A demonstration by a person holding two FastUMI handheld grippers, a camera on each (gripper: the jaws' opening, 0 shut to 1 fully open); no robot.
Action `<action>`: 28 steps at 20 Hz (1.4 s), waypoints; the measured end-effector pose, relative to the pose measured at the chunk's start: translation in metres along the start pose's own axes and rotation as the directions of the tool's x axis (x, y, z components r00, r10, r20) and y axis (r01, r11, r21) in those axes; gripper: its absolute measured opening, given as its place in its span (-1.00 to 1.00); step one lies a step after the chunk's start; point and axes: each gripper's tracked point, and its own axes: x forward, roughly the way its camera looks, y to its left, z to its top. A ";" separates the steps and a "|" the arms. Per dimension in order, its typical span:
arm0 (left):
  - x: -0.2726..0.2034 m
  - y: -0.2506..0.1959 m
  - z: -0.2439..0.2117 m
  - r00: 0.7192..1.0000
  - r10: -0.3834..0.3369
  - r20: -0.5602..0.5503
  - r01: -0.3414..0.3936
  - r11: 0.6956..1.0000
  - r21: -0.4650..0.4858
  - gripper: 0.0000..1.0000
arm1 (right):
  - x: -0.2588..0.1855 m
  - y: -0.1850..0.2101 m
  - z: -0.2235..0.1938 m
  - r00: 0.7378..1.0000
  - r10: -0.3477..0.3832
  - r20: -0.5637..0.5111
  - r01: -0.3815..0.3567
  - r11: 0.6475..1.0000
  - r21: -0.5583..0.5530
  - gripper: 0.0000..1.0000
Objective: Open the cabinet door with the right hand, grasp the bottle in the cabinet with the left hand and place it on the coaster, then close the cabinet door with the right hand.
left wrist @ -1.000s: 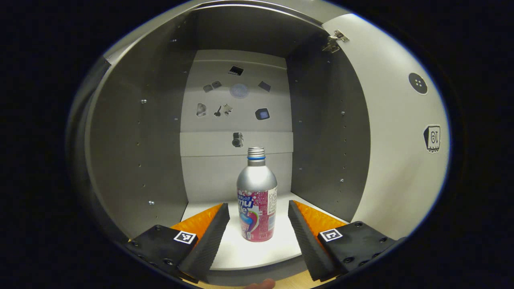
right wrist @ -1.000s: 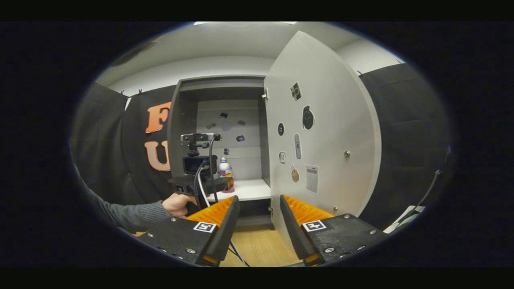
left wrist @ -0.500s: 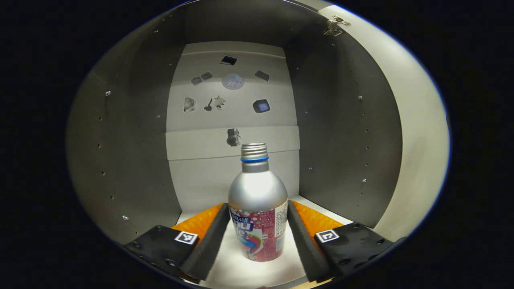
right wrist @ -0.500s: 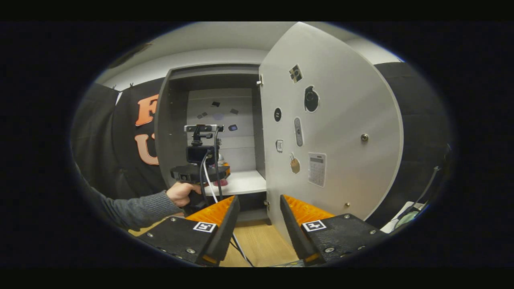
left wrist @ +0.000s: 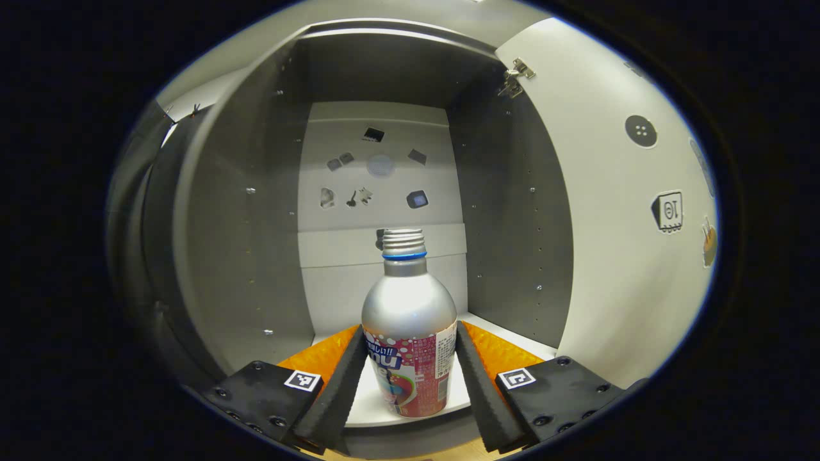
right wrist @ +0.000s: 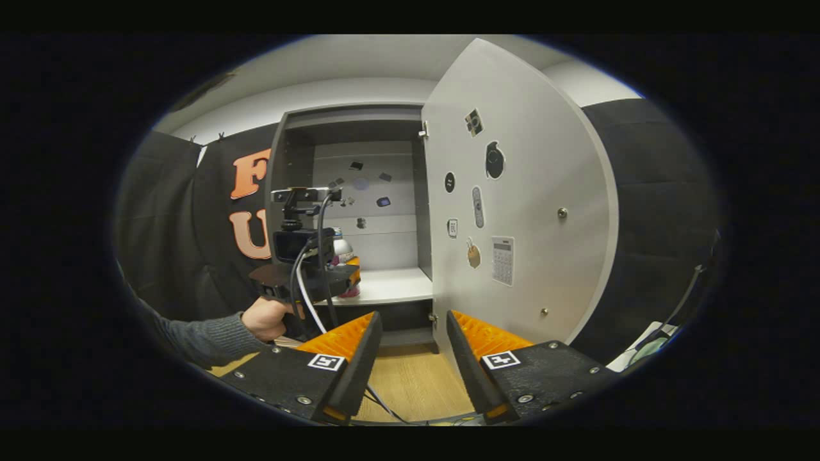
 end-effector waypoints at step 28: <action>-0.273 0.093 -0.337 0.879 0.216 -0.425 -0.221 0.975 0.037 0.72 | -0.041 0.036 -0.149 0.930 0.166 -0.328 -0.161 0.986 0.043 0.28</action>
